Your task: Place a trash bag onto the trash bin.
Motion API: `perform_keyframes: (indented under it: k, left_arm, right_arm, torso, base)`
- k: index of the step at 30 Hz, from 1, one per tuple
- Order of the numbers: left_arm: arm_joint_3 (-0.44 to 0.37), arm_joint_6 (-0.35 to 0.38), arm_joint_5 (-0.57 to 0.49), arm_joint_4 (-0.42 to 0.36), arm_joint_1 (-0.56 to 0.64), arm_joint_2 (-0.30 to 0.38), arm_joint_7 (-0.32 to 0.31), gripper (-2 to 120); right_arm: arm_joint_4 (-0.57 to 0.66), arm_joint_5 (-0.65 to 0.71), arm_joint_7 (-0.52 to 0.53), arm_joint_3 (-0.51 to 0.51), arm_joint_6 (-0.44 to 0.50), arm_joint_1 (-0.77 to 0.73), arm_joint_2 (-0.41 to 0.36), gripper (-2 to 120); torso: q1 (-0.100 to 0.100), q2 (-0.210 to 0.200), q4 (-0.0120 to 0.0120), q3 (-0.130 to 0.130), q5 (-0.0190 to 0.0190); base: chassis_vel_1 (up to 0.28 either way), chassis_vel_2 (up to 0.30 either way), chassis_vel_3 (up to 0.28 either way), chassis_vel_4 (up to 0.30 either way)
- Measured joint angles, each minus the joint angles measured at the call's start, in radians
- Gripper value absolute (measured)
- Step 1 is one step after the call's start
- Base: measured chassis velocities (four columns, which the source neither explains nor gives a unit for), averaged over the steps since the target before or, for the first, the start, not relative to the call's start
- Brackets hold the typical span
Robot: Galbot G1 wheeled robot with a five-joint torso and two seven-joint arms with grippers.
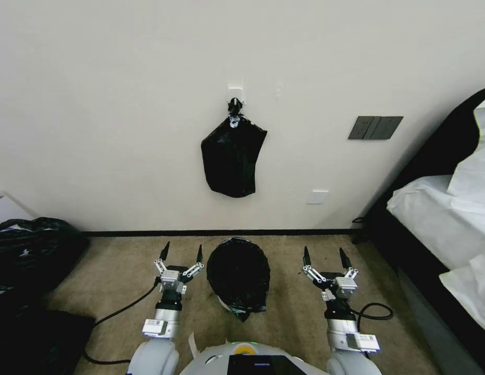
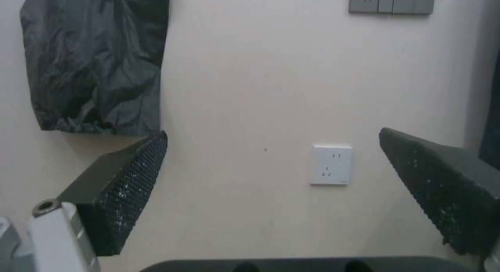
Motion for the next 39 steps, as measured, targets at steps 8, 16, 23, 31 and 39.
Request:
perform_keyframes:
  k: [8, 16, 23, 31, 39]
  left_arm:
    - [0.000, 0.000, 0.000, 0.000, 0.000, 0.000, 0.000, 100]
    - [0.000, 0.000, 0.000, 0.000, 0.000, 0.000, 0.000, 100]
    - [0.000, 0.000, 0.000, 0.000, 0.000, 0.000, 0.000, 100]
    - [0.000, 0.000, 0.000, 0.000, 0.000, 0.000, 0.000, 100]
    - [0.000, 0.000, 0.000, 0.000, 0.000, 0.000, 0.000, 100]
  right_arm:
    - [0.000, 0.000, 0.000, 0.000, 0.000, 0.000, 0.000, 100]
    - [0.000, 0.000, 0.000, 0.000, 0.000, 0.000, 0.000, 100]
    - [0.000, 0.000, 0.000, 0.000, 0.000, 0.000, 0.000, 100]
    - [0.000, 0.000, 0.000, 0.000, 0.000, 0.000, 0.000, 100]
    - [0.000, 0.000, 0.000, 0.000, 0.000, 0.000, 0.000, 100]
  torso:
    - [0.000, 0.000, 0.0000, 0.000, 0.0000]
    - [0.000, 0.000, 0.0000, 0.000, 0.0000]
    - [0.000, 0.000, 0.0000, 0.000, 0.0000]
    - [0.000, 0.000, 0.0000, 0.000, 0.0000]
    - [0.000, 0.000, 0.0000, 0.000, 0.0000]
  base:
    - [0.000, 0.000, 0.000, 0.000]
    - [0.000, 0.000, 0.000, 0.000]
    - [0.000, 0.000, 0.000, 0.000]
    - [0.000, 0.000, 0.000, 0.000]
    - [0.000, 0.000, 0.000, 0.000]
